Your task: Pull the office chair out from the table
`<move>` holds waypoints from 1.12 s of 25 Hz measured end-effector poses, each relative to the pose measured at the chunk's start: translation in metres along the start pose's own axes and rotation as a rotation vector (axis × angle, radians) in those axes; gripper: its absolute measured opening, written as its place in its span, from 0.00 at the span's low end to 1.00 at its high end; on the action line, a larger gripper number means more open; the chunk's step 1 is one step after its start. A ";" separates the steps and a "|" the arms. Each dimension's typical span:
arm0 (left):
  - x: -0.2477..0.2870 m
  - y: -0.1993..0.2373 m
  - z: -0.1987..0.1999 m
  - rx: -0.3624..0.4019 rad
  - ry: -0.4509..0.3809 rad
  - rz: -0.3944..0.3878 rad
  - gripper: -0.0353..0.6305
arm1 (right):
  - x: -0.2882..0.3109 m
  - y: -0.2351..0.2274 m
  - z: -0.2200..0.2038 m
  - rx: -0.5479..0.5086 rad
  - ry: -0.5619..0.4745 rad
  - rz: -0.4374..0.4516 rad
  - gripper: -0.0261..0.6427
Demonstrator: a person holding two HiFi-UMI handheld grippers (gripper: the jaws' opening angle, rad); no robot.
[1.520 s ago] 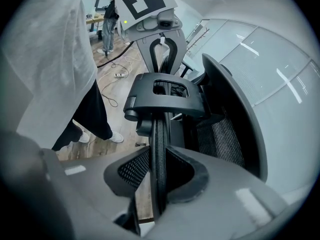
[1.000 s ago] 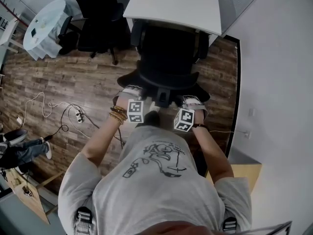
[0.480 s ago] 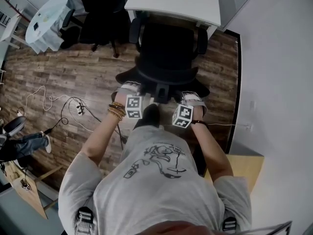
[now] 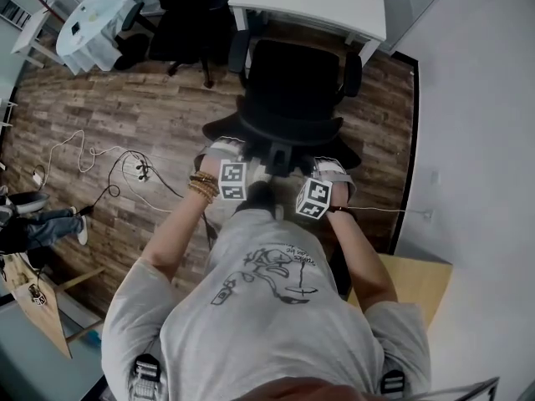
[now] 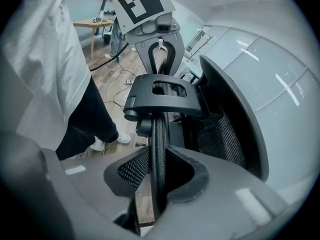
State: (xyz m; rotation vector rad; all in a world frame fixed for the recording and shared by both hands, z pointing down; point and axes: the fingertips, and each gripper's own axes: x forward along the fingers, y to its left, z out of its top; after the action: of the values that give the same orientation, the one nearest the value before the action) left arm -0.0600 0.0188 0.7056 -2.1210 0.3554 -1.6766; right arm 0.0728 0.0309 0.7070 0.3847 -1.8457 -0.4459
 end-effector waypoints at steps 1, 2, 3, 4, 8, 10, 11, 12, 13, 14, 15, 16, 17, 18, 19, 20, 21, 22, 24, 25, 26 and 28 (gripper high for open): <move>-0.003 -0.005 0.000 0.000 -0.003 0.001 0.20 | -0.003 0.005 0.002 0.000 -0.001 0.002 0.19; -0.007 -0.010 -0.001 0.001 -0.005 0.001 0.20 | -0.005 0.010 0.005 0.000 -0.002 0.004 0.19; -0.011 -0.015 -0.002 0.001 -0.007 0.002 0.19 | -0.008 0.015 0.008 0.000 -0.003 0.005 0.19; -0.014 -0.021 -0.003 0.002 -0.009 0.003 0.20 | -0.011 0.021 0.011 0.000 -0.004 0.005 0.19; -0.028 -0.040 -0.005 0.008 -0.013 0.001 0.20 | -0.020 0.040 0.020 0.012 0.001 0.012 0.19; -0.034 -0.049 -0.007 0.012 -0.019 -0.001 0.20 | -0.025 0.049 0.024 0.018 0.004 0.016 0.19; -0.037 -0.053 -0.007 0.013 -0.022 -0.001 0.20 | -0.027 0.053 0.027 0.020 0.005 0.018 0.19; -0.040 -0.058 -0.008 0.014 -0.024 0.000 0.20 | -0.029 0.057 0.029 0.021 0.006 0.020 0.19; -0.043 -0.063 -0.009 0.014 -0.027 0.000 0.20 | -0.031 0.062 0.031 0.021 0.007 0.022 0.19; -0.046 -0.068 -0.010 0.014 -0.031 0.002 0.20 | -0.033 0.067 0.033 0.020 0.010 0.023 0.19; -0.048 -0.074 -0.011 0.014 -0.035 0.004 0.20 | -0.034 0.073 0.035 0.019 0.012 0.022 0.19; -0.051 -0.080 -0.011 0.014 -0.040 0.006 0.20 | -0.036 0.079 0.037 0.019 0.014 0.022 0.19; -0.054 -0.086 -0.011 0.014 -0.044 0.007 0.20 | -0.039 0.084 0.039 0.019 0.016 0.023 0.19; -0.057 -0.091 -0.011 0.014 -0.049 0.007 0.20 | -0.041 0.090 0.041 0.019 0.018 0.023 0.19; -0.060 -0.097 -0.012 0.015 -0.055 0.004 0.20 | -0.044 0.095 0.043 0.019 0.021 0.025 0.19; -0.064 -0.102 -0.012 0.016 -0.061 0.000 0.20 | -0.047 0.100 0.046 0.019 0.024 0.027 0.19; -0.067 -0.108 -0.013 0.019 -0.066 -0.005 0.20 | -0.049 0.105 0.048 0.019 0.026 0.028 0.19; -0.070 -0.113 -0.014 0.022 -0.070 -0.011 0.19 | -0.052 0.109 0.051 0.020 0.028 0.029 0.19; -0.076 -0.123 -0.016 0.030 -0.075 -0.026 0.20 | -0.056 0.118 0.056 0.026 0.029 0.032 0.19; -0.079 -0.128 -0.017 0.034 -0.078 -0.034 0.20 | -0.058 0.123 0.057 0.030 0.030 0.034 0.19; -0.082 -0.132 -0.017 0.036 -0.082 -0.041 0.20 | -0.060 0.127 0.059 0.032 0.032 0.037 0.19; -0.086 -0.139 -0.016 0.037 -0.091 -0.046 0.20 | -0.064 0.134 0.060 0.035 0.036 0.041 0.19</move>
State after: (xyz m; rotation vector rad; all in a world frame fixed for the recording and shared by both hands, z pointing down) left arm -0.1039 0.1769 0.6996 -2.1847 0.2485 -1.5921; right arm 0.0290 0.1851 0.7020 0.3754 -1.8247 -0.3772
